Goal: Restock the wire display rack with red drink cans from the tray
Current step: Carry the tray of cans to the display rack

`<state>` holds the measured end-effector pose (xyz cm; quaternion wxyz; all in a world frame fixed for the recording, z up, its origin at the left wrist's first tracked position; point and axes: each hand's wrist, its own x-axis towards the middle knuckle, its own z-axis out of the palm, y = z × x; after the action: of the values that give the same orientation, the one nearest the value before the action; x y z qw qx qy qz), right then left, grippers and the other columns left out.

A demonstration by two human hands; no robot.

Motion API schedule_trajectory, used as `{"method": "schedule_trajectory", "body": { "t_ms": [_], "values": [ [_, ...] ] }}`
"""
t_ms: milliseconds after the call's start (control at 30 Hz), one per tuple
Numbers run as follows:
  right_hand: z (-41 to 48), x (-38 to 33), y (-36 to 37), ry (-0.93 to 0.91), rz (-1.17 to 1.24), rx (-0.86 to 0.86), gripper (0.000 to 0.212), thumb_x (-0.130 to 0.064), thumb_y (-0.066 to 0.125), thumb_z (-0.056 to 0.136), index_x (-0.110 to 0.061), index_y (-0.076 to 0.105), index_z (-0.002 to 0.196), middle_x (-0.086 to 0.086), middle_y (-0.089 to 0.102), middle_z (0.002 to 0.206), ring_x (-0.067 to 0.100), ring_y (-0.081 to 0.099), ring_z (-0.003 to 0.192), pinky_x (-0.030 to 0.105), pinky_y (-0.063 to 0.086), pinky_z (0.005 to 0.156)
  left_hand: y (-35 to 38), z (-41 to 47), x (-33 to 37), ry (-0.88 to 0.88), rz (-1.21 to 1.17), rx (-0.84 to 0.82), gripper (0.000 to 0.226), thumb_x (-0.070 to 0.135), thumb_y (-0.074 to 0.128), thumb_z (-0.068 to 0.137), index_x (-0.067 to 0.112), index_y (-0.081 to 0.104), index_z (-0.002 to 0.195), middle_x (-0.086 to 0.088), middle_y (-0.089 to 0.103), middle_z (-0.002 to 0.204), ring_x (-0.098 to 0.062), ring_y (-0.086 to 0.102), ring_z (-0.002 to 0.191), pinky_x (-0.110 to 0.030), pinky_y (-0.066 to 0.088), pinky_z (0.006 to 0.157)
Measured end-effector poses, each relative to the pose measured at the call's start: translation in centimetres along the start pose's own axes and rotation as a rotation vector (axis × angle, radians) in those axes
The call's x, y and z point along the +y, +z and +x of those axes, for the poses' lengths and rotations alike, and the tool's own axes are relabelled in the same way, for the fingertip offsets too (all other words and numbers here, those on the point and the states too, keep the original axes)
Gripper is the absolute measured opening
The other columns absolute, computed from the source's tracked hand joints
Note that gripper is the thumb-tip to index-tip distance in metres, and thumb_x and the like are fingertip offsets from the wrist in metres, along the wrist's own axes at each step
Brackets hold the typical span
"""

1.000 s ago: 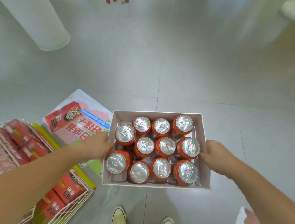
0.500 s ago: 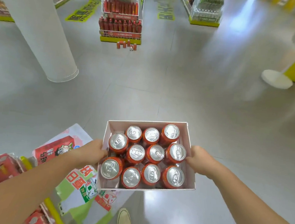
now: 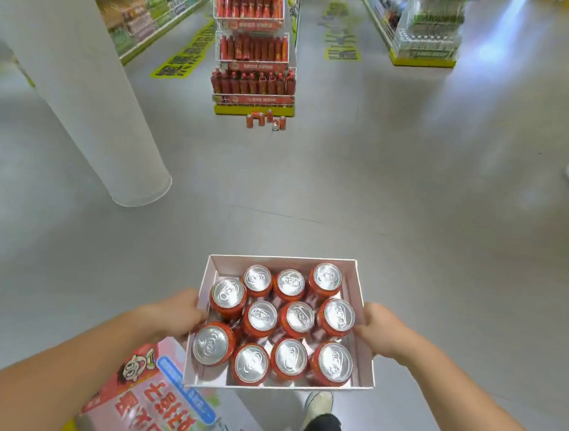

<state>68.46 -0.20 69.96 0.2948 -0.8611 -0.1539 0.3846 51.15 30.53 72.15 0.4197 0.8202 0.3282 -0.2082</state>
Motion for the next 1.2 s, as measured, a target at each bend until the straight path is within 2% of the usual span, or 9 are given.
{"method": "schedule_trajectory", "body": {
  "t_ms": [100,233,367,500,667,933,1033,1133,1200],
  "values": [
    [7.0,-2.7,-3.0,-0.028,-0.006,-0.009,0.025,0.002,0.051,0.089,-0.015,0.058,0.072,0.006,0.065,0.071,0.023,0.064,0.062,0.032,0.053,0.050,-3.7,5.8,2.8,-0.039,-0.030,-0.007,0.019,-0.002,0.051,0.093,0.012,0.062,0.087,0.001,0.061,0.060,-0.010,0.056,0.048,-0.024,0.047,0.042],
    [16.4,-7.0,-7.6,-0.071,0.008,-0.034,0.021,0.001,0.051,0.089,-0.014,0.062,0.079,0.008,0.067,0.075,0.027,0.066,0.066,0.035,0.054,0.051,-9.1,13.2,6.2,-0.082,-0.072,0.036,0.014,0.002,0.052,0.088,0.004,0.064,0.094,-0.013,0.061,0.076,-0.024,0.057,0.065,-0.037,0.052,0.056],
    [25.9,-12.0,-12.4,-0.076,-0.034,-0.058,0.017,-0.001,0.051,0.089,-0.007,0.067,0.087,0.010,0.070,0.076,0.024,0.065,0.063,0.030,0.051,0.047,-14.8,20.4,9.6,-0.089,-0.113,0.062,0.014,0.004,0.052,0.087,0.007,0.063,0.078,-0.006,0.059,0.066,-0.018,0.054,0.054,-0.026,0.044,0.050],
    [36.0,-17.5,-16.1,-0.047,-0.064,-0.055,0.016,0.000,0.050,0.089,-0.001,0.066,0.089,0.018,0.068,0.074,0.024,0.061,0.056,0.027,0.048,0.044,-21.2,28.9,12.4,-0.088,-0.193,0.034,0.013,0.004,0.056,0.092,0.009,0.068,0.094,-0.010,0.074,0.082,-0.027,0.073,0.071,-0.038,0.061,0.054],
    [48.9,-25.3,-19.6,-0.033,-0.081,-0.020,0.016,-0.003,0.051,0.089,-0.005,0.066,0.082,0.009,0.065,0.069,0.024,0.062,0.057,0.028,0.050,0.045,-30.5,41.2,14.9,-0.054,-0.211,0.020,0.017,0.000,0.051,0.092,0.009,0.066,0.089,-0.010,0.073,0.079,-0.026,0.071,0.069,-0.044,0.063,0.060],
    [66.9,-40.1,-25.5,-0.047,0.000,-0.003,0.019,0.008,0.046,0.092,0.004,0.064,0.087,0.021,0.068,0.076,0.027,0.063,0.059,0.026,0.050,0.040,-47.9,57.8,19.9,-0.037,-0.160,0.068,0.018,0.000,0.053,0.093,0.011,0.065,0.084,-0.002,0.070,0.067,-0.017,0.068,0.058,-0.039,0.062,0.057],
    [74.5,-45.2,-27.7,-0.052,0.004,-0.018,0.020,0.008,0.045,0.090,0.009,0.065,0.088,0.030,0.070,0.081,0.032,0.067,0.061,0.030,0.054,0.044,-53.8,64.2,21.6,-0.040,-0.144,0.093,0.019,0.002,0.056,0.093,0.013,0.065,0.079,0.001,0.069,0.061,-0.014,0.066,0.056,-0.037,0.060,0.057],
    [82.6,-50.0,-29.9,-0.086,0.015,-0.021,0.020,0.009,0.046,0.089,0.002,0.063,0.080,0.022,0.066,0.076,0.032,0.066,0.064,0.034,0.057,0.050,-59.0,70.8,23.0,-0.040,-0.117,0.135,0.023,0.002,0.056,0.093,0.013,0.062,0.074,0.006,0.064,0.053,-0.006,0.061,0.045,-0.025,0.052,0.046],
    [88.0,-53.0,-31.4,-0.100,0.026,-0.047,0.017,0.008,0.049,0.088,0.005,0.065,0.085,0.023,0.069,0.081,0.037,0.070,0.071,0.041,0.061,0.056,-62.3,75.2,23.6,-0.056,-0.119,0.142,0.014,0.004,0.057,0.093,0.012,0.064,0.083,0.002,0.068,0.065,-0.010,0.062,0.053,-0.024,0.050,0.048]
  ]
}}
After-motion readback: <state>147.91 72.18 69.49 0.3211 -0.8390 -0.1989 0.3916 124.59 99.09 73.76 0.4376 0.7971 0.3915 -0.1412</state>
